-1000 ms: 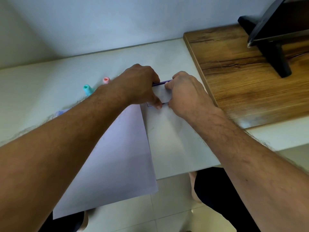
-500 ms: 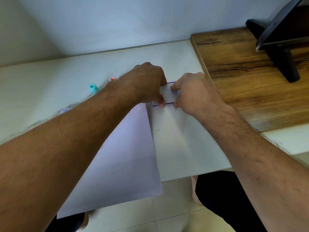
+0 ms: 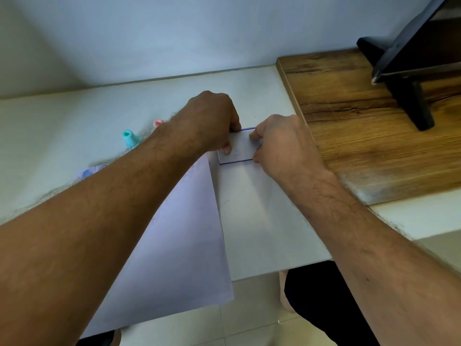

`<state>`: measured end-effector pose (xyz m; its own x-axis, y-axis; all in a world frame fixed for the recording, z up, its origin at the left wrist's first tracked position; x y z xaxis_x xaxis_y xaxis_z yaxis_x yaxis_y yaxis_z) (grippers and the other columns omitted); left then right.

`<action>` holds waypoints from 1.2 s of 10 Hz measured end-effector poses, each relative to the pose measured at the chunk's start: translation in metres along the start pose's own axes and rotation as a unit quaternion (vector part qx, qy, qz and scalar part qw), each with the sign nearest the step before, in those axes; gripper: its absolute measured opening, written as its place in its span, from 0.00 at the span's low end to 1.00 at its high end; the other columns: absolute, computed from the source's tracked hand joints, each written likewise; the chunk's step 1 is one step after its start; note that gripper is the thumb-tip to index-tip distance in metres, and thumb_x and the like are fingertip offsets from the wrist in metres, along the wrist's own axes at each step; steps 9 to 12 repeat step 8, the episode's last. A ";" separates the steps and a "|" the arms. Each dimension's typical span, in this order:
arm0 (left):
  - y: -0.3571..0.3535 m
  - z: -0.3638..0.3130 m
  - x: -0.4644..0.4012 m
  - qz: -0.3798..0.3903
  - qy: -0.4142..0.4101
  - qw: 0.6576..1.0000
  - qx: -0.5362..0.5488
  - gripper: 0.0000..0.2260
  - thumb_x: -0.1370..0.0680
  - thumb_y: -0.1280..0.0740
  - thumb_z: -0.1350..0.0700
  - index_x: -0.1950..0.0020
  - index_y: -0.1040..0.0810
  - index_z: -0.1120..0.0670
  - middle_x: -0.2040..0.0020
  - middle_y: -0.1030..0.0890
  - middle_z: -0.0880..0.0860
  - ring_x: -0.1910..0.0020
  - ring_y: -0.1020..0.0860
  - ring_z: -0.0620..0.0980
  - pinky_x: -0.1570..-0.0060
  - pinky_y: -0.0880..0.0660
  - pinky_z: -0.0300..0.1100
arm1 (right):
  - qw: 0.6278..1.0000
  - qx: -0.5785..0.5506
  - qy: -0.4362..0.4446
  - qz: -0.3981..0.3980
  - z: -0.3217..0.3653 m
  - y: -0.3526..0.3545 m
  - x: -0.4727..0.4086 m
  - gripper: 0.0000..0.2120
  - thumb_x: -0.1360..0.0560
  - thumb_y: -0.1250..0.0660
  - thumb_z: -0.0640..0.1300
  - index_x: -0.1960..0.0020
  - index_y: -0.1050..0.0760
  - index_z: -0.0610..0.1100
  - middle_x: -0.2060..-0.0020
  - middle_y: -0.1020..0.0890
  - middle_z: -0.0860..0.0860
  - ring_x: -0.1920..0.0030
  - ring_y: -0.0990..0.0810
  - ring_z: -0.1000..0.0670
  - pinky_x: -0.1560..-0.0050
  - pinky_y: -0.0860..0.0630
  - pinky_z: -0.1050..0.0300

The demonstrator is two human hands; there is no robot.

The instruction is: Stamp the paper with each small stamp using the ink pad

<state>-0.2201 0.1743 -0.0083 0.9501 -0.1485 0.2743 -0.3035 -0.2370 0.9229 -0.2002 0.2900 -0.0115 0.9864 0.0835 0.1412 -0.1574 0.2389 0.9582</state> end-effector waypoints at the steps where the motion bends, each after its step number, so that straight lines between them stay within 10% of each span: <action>1: 0.001 0.001 -0.002 -0.005 0.002 1.000 0.007 0.22 0.33 0.22 0.60 0.40 0.18 0.51 0.45 0.16 0.52 0.45 0.21 0.52 0.42 0.25 0.45 | 0.999 0.035 0.017 0.016 0.007 -0.006 0.000 0.15 0.24 0.31 0.40 0.38 0.22 0.46 0.49 0.23 0.44 0.61 0.31 0.50 0.60 0.32 0.60; 3: -0.003 0.000 -0.001 -0.001 -0.008 1.000 0.000 0.21 0.30 0.24 0.59 0.37 0.20 0.53 0.43 0.17 0.52 0.44 0.22 0.52 0.43 0.27 0.43 | 0.997 0.028 0.060 -0.045 0.011 0.001 0.011 0.11 0.24 0.40 0.38 0.46 0.21 0.42 0.50 0.19 0.44 0.50 0.21 0.42 0.58 0.30 0.54; 5: -0.002 -0.002 0.008 -0.035 -0.019 0.999 -0.011 0.19 0.27 0.29 0.61 0.36 0.21 0.52 0.41 0.19 0.54 0.42 0.23 0.54 0.47 0.28 0.44 | 0.998 0.051 0.030 0.002 0.020 -0.003 0.009 0.11 0.29 0.31 0.36 0.47 0.21 0.42 0.67 0.32 0.50 0.61 0.30 0.48 0.61 0.33 0.59; 6: 0.015 0.000 0.028 -0.084 -0.009 0.996 0.036 0.19 0.22 0.33 0.59 0.31 0.26 0.51 0.34 0.23 0.54 0.35 0.26 0.54 0.37 0.31 0.46 | 0.999 0.005 0.033 -0.010 0.021 0.011 0.018 0.17 0.27 0.31 0.37 0.39 0.23 0.42 0.51 0.21 0.46 0.52 0.23 0.47 0.56 0.28 0.58; 8: 0.083 0.048 0.097 -0.163 0.065 0.984 0.020 0.18 0.21 0.37 0.55 0.31 0.28 0.47 0.34 0.23 0.52 0.35 0.26 0.55 0.38 0.29 0.46 | 0.997 -0.062 0.054 0.013 0.043 0.043 0.034 0.33 0.21 0.41 0.59 0.23 0.44 0.44 0.22 0.46 0.45 0.22 0.51 0.43 0.25 0.46 0.47; 12: 0.083 0.048 0.097 -0.163 0.065 0.984 0.020 0.18 0.21 0.37 0.55 0.31 0.28 0.47 0.34 0.23 0.52 0.35 0.26 0.55 0.38 0.29 0.46 | 0.997 -0.062 0.054 0.013 0.043 0.043 0.034 0.33 0.21 0.41 0.59 0.23 0.44 0.44 0.22 0.46 0.45 0.22 0.51 0.43 0.25 0.46 0.47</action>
Point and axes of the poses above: each hand's wrist, its own x-axis away from the middle knuckle, its own y-axis out of the back of the hand, z = x × y, the point moved 8 cm from there along -x, towards the middle knuckle
